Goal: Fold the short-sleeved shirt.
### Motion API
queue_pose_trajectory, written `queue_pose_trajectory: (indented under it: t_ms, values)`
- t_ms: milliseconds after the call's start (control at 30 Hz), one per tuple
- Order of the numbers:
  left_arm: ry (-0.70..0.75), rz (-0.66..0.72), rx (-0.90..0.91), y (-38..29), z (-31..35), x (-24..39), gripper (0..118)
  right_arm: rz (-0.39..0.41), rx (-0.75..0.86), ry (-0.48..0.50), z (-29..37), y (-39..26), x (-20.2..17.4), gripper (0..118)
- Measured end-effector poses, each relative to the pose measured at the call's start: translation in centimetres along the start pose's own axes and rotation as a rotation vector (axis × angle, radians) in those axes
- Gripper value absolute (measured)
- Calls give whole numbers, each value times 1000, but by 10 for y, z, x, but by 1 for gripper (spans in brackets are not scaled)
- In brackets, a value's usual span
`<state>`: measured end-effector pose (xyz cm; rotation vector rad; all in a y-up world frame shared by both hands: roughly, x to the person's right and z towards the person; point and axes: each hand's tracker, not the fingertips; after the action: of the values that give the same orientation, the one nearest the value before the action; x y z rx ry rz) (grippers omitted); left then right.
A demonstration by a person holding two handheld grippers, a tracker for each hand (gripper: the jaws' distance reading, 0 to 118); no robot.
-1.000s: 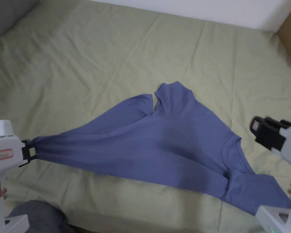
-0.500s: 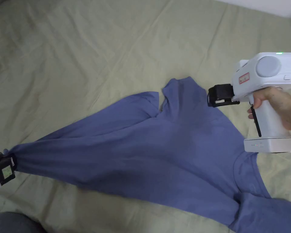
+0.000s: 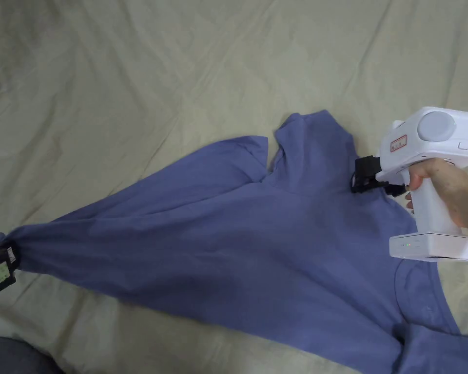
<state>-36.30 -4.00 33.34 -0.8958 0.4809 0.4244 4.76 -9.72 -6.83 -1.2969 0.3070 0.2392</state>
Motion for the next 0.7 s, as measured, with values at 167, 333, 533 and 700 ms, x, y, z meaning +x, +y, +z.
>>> queue_pose_trajectory:
  t_ms: [167, 333, 533, 700]
  values:
    - [-11, 15, 18, 5, 3, 4, 0, -8, 76, 73, 56, -10, 4, 1]
    - [-116, 86, 112, 32, 21, 7, 0, -6, 242, 121, 171, -47, 16, 1]
    - [-248, 65, 275, 91, 73, 39, 0, -23, 433, 81, 320, -103, 48, 1]
    - [-387, 26, 406, 150, 131, 86, 0, -116, 593, 18, 430, -137, 72, 1]
